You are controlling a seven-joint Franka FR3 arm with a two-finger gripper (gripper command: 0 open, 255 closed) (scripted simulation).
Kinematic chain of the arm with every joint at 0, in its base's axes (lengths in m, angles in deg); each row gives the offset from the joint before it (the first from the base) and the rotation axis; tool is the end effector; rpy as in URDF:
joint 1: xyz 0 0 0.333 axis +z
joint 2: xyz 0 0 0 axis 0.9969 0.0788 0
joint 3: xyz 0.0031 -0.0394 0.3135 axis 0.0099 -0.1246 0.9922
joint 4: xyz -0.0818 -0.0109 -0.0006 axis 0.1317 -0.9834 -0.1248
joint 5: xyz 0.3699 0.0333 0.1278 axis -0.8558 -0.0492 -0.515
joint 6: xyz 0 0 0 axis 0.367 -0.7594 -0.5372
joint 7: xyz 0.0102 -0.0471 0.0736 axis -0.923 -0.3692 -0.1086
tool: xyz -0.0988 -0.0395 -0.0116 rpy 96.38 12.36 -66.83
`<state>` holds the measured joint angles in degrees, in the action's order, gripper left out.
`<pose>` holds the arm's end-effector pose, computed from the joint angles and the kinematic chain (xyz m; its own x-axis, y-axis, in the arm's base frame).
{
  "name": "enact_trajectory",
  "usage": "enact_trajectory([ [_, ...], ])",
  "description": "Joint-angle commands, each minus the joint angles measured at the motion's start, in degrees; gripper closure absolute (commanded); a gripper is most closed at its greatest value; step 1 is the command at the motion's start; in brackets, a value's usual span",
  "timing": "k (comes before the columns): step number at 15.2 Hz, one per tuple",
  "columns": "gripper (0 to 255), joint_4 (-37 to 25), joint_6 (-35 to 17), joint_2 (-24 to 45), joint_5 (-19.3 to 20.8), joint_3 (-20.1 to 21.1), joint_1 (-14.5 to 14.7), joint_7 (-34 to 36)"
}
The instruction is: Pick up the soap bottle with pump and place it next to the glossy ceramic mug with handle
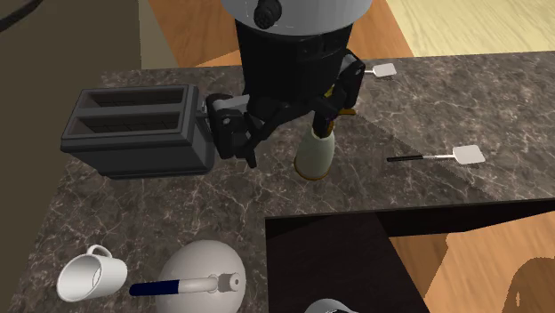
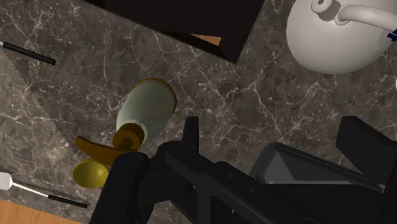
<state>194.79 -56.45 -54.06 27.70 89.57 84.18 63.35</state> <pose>0.2920 0.0166 0.5892 0.9920 0.1214 -0.0356 0.1208 -0.9925 -0.0179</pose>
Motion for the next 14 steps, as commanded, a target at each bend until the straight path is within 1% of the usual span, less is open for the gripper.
enact_trajectory([
  [1, 0, 0.0, 0.0, 0.0, 0.0, 0.0, 0.0, 0.0],
  [8, 0, 4.0, -10.8, 6.4, 6.8, -7.4, 0.7, -15.6],
  [14, 0, 3.7, -20.8, 15.7, 10.9, -13.4, 1.5, -28.3],
])
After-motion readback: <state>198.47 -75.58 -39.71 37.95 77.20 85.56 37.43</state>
